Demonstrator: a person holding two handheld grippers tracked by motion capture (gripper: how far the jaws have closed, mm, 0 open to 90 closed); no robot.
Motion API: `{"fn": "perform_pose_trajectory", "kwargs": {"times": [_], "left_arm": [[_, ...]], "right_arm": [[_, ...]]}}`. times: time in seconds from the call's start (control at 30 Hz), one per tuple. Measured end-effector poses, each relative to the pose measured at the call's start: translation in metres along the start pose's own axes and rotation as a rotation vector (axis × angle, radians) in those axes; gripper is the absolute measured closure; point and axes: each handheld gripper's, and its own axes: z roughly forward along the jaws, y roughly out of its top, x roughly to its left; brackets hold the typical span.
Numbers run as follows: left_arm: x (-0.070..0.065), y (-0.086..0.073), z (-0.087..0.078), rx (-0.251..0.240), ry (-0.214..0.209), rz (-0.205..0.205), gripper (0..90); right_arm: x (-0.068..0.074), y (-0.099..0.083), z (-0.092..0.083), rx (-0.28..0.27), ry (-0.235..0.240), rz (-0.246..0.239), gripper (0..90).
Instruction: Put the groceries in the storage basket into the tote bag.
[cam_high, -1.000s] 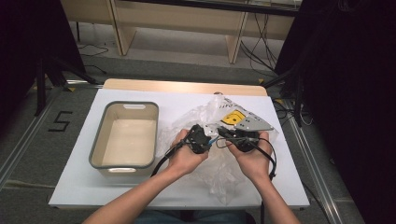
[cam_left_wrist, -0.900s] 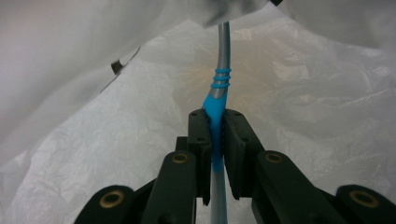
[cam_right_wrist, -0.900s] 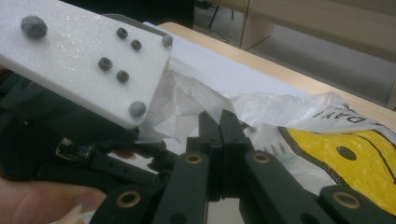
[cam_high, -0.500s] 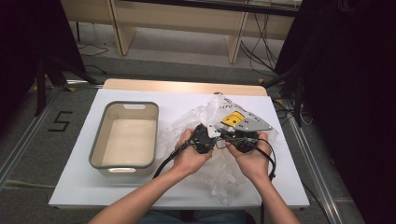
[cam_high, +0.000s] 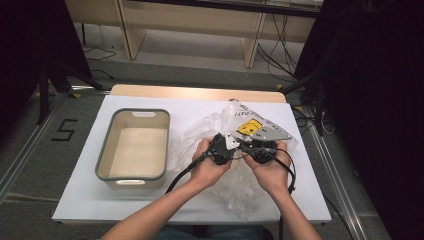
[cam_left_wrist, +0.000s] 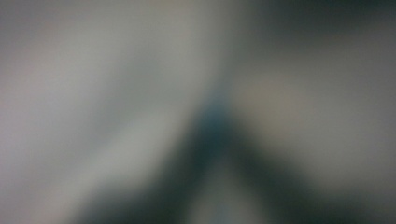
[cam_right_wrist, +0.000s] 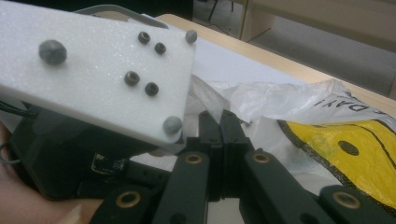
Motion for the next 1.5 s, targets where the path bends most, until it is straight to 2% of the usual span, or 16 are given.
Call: {"fn": "perform_pose_trajectory", "kwargs": {"times": [0.13, 0.23, 0.3, 0.37, 0.5, 0.67, 0.77, 0.87, 1.1, 1.3, 1.37, 1.43, 1.47, 1.5], "left_arm": [[0.000, -0.003, -0.004, -0.017, -0.025, 0.024, 69.9], [-0.001, -0.007, -0.014, -0.035, -0.038, 0.019, 63.8], [-0.001, -0.011, -0.025, -0.035, -0.044, 0.025, 61.5], [-0.002, -0.015, -0.037, -0.041, -0.060, 0.012, 59.2], [-0.002, -0.025, -0.067, -0.011, -0.104, 0.024, 55.2], [0.004, -0.035, -0.091, -0.015, -0.112, -0.018, 54.9], [0.010, -0.039, -0.101, -0.007, -0.115, -0.049, 55.6], [0.014, -0.040, -0.109, -0.013, -0.107, -0.064, 56.0], [0.027, -0.039, -0.109, -0.029, -0.060, -0.086, 57.6], [0.032, -0.038, -0.096, -0.023, -0.020, -0.089, 59.6], [0.032, -0.036, -0.092, -0.032, 0.003, -0.062, 60.1], [0.033, -0.034, -0.087, -0.025, 0.010, -0.068, 60.2], [0.033, -0.034, -0.085, -0.025, 0.013, -0.071, 60.2], [0.034, -0.033, -0.082, -0.024, 0.020, -0.077, 60.2]], "right_arm": [[-0.001, -0.001, 0.000, 0.003, 0.000, 0.004, 90.0], [-0.002, -0.003, -0.001, 0.012, -0.002, 0.006, 90.0], [-0.002, -0.005, 0.000, 0.014, -0.003, 0.007, 90.0], [-0.002, -0.006, 0.000, 0.023, 0.001, 0.008, 90.0], [0.000, -0.011, -0.001, 0.055, 0.022, 0.001, 90.0], [0.002, -0.023, -0.001, 0.114, 0.051, -0.013, 90.0], [0.003, -0.031, 0.000, 0.150, 0.068, -0.014, 90.0], [0.003, -0.040, 0.003, 0.191, 0.087, -0.018, 90.0], [0.005, -0.054, 0.013, 0.300, 0.153, -0.032, 90.0], [0.008, -0.069, 0.021, 0.416, 0.228, -0.054, 90.0], [0.010, -0.073, 0.023, 0.453, 0.256, -0.066, 90.0], [0.012, -0.075, 0.024, 0.486, 0.273, -0.063, 90.0], [0.012, -0.076, 0.024, 0.495, 0.283, -0.083, 90.0], [0.013, -0.077, 0.024, 0.509, 0.286, -0.081, 89.5]]}}
